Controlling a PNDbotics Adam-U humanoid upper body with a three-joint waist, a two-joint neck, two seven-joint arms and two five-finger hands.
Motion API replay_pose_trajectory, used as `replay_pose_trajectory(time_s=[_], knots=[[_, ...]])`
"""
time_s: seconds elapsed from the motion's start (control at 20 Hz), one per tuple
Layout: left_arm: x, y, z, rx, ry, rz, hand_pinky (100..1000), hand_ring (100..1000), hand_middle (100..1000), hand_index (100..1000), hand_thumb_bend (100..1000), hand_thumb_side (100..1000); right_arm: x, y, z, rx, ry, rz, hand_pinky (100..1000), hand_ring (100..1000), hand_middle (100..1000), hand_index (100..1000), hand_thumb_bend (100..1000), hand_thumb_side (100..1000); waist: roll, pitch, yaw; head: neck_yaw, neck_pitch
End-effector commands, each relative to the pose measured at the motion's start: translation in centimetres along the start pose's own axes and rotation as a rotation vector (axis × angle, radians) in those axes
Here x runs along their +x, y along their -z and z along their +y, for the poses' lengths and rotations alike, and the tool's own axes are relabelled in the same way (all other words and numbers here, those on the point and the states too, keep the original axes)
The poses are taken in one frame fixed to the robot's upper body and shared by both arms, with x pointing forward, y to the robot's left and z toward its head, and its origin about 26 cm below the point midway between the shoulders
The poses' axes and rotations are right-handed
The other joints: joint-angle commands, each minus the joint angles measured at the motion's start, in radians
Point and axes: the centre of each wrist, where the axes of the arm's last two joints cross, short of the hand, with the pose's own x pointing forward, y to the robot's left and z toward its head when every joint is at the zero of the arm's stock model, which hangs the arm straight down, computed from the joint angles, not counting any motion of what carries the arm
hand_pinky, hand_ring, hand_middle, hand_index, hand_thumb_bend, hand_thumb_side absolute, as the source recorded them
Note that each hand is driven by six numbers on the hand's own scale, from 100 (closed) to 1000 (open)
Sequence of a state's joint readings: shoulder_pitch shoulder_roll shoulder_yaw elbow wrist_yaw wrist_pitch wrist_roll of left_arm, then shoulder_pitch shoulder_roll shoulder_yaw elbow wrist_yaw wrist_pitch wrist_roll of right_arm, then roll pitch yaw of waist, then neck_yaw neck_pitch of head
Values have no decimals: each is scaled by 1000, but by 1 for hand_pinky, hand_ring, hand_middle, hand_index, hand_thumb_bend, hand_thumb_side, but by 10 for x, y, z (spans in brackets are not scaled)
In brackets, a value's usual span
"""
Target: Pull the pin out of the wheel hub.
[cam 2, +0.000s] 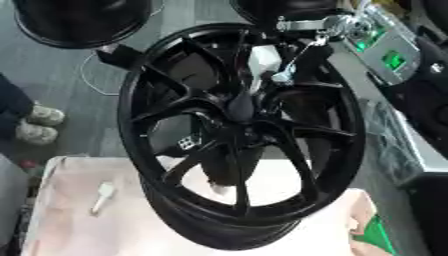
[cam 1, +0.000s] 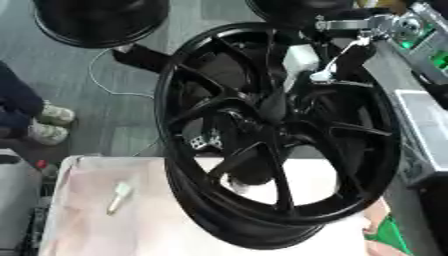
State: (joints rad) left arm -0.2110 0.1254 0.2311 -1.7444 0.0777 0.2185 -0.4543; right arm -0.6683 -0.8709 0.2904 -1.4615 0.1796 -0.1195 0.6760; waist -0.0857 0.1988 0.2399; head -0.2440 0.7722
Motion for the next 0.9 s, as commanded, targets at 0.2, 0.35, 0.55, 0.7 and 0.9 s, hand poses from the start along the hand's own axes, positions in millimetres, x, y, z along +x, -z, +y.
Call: replay_pose_trajectory(time_s=[0.2, 0.35, 0.55, 0.7, 0.9], knots=[[7, 2, 2, -4, 15, -19, 621, 684, 665, 778, 166, 1000, 7, -14, -20, -63, -37, -3, 387, 346, 517, 586, 152, 224, 4, -15, -3, 5, -2], [7, 1, 2, -2, 15, -15, 621, 684, 665, 778, 167, 1000, 12, -17, -28, -97, -45, -19, 386, 341, 507, 574, 127, 213, 3, -19, -8, 7, -2], [5, -1, 3, 1, 15, -6, 622, 684, 666, 778, 166, 1000, 19, -21, -43, -155, -60, -31, 383, 335, 495, 560, 115, 208, 3, -28, -17, 10, -2], [4, -3, 5, 5, 17, 1, 622, 685, 666, 778, 165, 1000, 23, -27, -58, -209, -69, -35, 382, 335, 492, 557, 110, 203, 1, -38, -27, 12, -2], [1, -6, 7, 13, 17, 16, 622, 686, 666, 778, 166, 1000, 25, -42, -79, -316, -71, -34, 379, 334, 490, 555, 105, 195, 0, -55, -43, 18, -2]])
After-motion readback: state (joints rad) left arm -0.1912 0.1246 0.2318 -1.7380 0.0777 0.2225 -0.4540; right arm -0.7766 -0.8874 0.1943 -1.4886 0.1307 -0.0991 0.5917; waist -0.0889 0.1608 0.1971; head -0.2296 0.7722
